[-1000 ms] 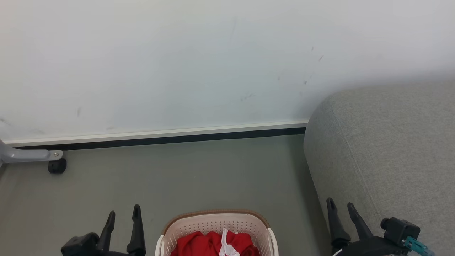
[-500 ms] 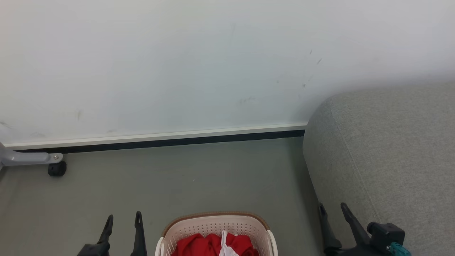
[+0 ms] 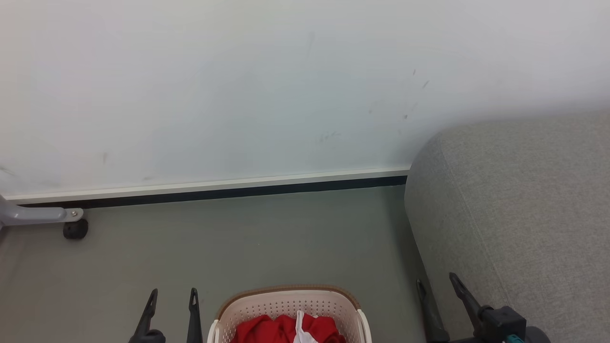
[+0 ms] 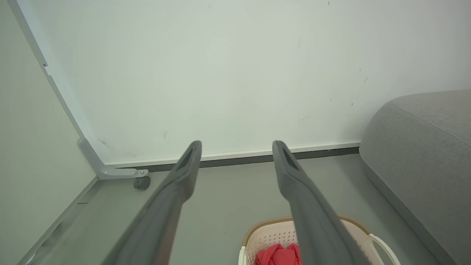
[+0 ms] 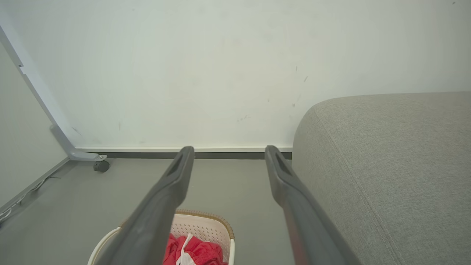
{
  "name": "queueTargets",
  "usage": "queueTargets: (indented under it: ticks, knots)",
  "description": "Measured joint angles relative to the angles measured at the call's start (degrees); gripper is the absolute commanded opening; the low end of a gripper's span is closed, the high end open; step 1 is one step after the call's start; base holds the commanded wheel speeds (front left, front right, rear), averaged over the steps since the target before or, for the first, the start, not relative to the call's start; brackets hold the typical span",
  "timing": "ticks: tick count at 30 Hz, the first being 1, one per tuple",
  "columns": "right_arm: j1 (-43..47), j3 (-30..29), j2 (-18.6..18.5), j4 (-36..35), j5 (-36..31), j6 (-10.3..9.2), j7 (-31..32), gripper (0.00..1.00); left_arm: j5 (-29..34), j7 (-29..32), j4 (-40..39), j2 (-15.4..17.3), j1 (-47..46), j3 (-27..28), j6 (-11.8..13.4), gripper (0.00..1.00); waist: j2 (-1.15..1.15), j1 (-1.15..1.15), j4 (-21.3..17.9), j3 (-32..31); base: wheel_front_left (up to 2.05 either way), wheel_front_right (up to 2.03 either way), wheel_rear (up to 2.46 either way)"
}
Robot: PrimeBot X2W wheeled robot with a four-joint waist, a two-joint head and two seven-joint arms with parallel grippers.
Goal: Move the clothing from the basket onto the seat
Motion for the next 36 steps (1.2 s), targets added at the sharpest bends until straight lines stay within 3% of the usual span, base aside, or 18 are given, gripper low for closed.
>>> queueTargets:
  ticks: [21,36]
  knots:
    - [0.2,-2.1,0.2,-0.8,0.0,0.02,0.0,1.0,-0.1,0.0,0.3,-0.2,-0.1,0.4,0.0,1.0,0.0,0.0,-0.3,1.5,0.0,0.0,0.0]
    - [-1.1,-5.0,-0.4,-4.5,-0.3,0.02,0.0,1.0,1.0,0.0,2.9,-0.2,-4.2,-2.0,-0.1,1.0,0.0,0.01,-1.4,8.5,0.0,0.0,0.0]
